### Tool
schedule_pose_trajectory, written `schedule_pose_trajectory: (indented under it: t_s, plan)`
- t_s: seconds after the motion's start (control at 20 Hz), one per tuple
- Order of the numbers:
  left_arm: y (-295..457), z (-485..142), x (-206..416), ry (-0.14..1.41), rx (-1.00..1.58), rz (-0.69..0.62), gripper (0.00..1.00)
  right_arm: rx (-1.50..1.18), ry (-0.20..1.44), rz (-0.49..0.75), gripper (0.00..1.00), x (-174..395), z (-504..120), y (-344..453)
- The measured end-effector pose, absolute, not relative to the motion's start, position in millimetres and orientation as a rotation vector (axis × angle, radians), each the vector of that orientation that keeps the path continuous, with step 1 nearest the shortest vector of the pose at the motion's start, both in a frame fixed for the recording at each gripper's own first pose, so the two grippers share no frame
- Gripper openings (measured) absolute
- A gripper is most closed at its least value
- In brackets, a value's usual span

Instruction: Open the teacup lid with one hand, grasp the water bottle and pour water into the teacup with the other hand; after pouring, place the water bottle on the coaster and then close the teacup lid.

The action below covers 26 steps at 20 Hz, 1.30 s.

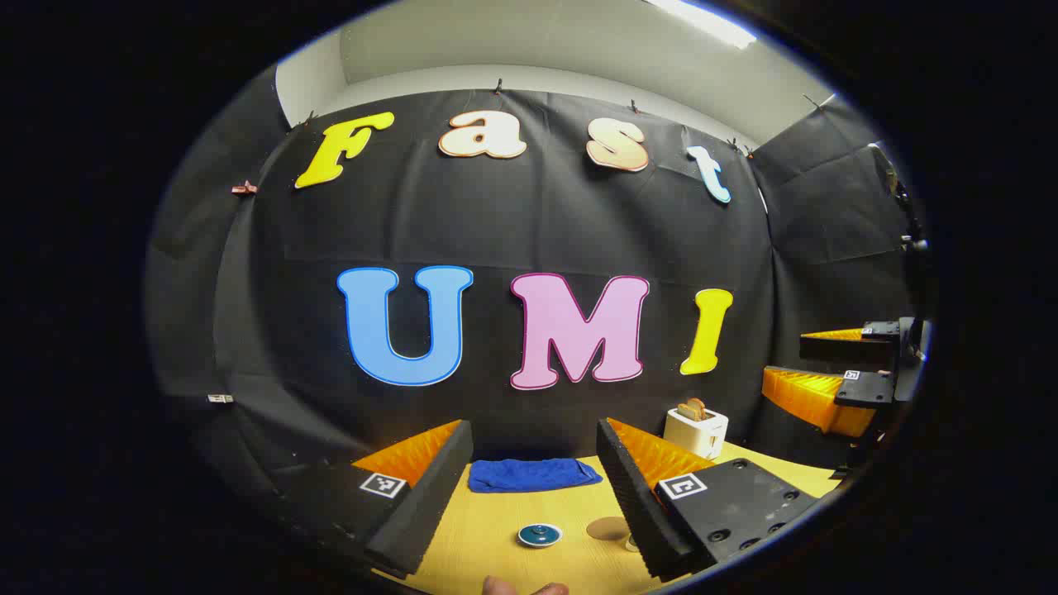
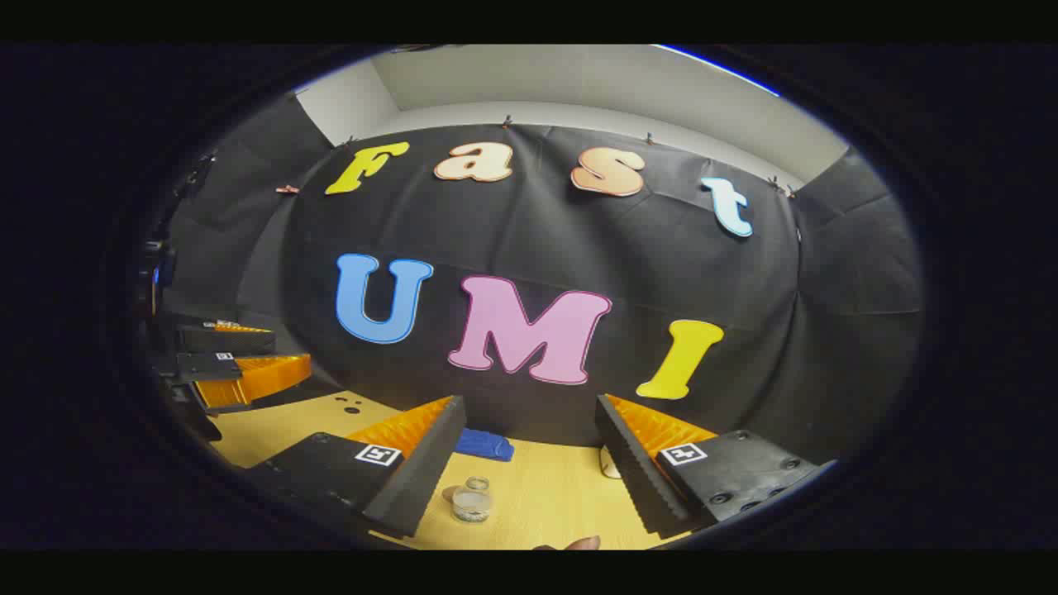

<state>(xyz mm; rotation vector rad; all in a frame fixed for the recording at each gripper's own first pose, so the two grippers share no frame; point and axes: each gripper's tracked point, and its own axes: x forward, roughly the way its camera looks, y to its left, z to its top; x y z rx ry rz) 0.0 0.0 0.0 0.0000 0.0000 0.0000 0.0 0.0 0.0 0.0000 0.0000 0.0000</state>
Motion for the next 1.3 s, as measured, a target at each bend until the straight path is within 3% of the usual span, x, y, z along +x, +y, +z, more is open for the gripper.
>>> schedule_pose_trajectory:
  t_s: [0.95,1.3]
  plan:
    - [-3,2,16,-0.012,0.011,-0.019,0.95,0.015,-0.002,0.012,0.99,12,-6,-3]
    - [-3,-81,39,0.071,0.031,-0.035,0.95,0.035,0.061,0.054,0.98,28,-71,15]
